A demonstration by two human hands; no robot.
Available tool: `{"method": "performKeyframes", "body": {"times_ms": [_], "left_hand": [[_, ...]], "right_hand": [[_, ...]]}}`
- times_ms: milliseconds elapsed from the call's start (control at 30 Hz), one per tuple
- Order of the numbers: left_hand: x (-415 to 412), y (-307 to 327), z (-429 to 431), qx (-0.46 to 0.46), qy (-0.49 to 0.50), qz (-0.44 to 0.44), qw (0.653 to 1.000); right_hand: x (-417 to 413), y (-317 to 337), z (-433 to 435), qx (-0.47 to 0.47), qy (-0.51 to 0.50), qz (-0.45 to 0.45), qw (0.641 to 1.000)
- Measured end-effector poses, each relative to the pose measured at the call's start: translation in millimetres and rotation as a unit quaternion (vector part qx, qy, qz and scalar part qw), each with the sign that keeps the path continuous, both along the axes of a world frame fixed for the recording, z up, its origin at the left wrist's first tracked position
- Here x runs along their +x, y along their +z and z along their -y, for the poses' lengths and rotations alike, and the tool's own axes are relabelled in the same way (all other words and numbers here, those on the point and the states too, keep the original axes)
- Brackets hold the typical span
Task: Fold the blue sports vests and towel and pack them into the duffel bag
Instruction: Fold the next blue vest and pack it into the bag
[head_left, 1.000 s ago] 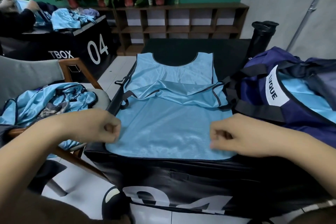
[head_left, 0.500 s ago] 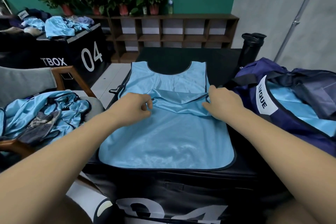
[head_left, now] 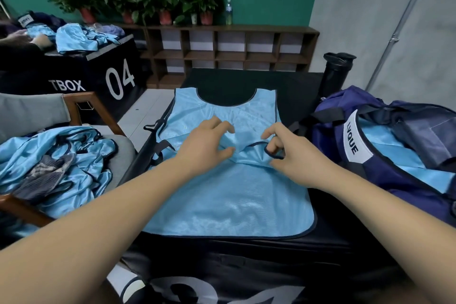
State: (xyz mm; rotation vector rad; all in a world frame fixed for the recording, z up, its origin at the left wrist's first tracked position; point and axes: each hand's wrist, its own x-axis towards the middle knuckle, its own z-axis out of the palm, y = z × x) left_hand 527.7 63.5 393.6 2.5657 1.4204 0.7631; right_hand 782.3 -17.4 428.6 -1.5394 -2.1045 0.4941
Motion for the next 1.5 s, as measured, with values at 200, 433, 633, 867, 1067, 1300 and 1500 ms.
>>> {"method": "performKeyframes", "body": {"times_ms": [200,433,633,867,1067,1300,1500], "left_hand": [[33.8,-10.8,13.6,0.006,-0.069,-0.057,0.996],[50.0,0.1,9.0,0.087,-0.061,-0.055,0.993],[42.3,25.1,29.3,0.050,-0.082,0.025,0.995],[31.1,41.3,59.4,0.040,-0.137,0.049,0.989],[15.2,44.7,75.0,0.054,-0.103,0.011,0.993],[-32.1,53.9,65.9,0.109,0.029,-0.077,0.991],[-66.7,57.9,72.5,-0.028,0.017,0.037,0.999]], "right_hand": [[7.1,-9.3,14.9,-0.063,0.048,0.050,0.996],[12.1,-14.6,23.9,-0.041,0.003,0.039,0.998],[10.8,-23.4,14.3,0.025,-0.118,-0.019,0.993],[11.3,-7.9,10.0,0.062,-0.028,0.016,0.998],[22.6,10.7,21.3,0.085,0.041,0.024,0.995],[41.7,27.3,39.9,0.139,0.052,0.038,0.988],[45.0,21.2,50.7,0.119,0.078,0.048,0.989]]}}
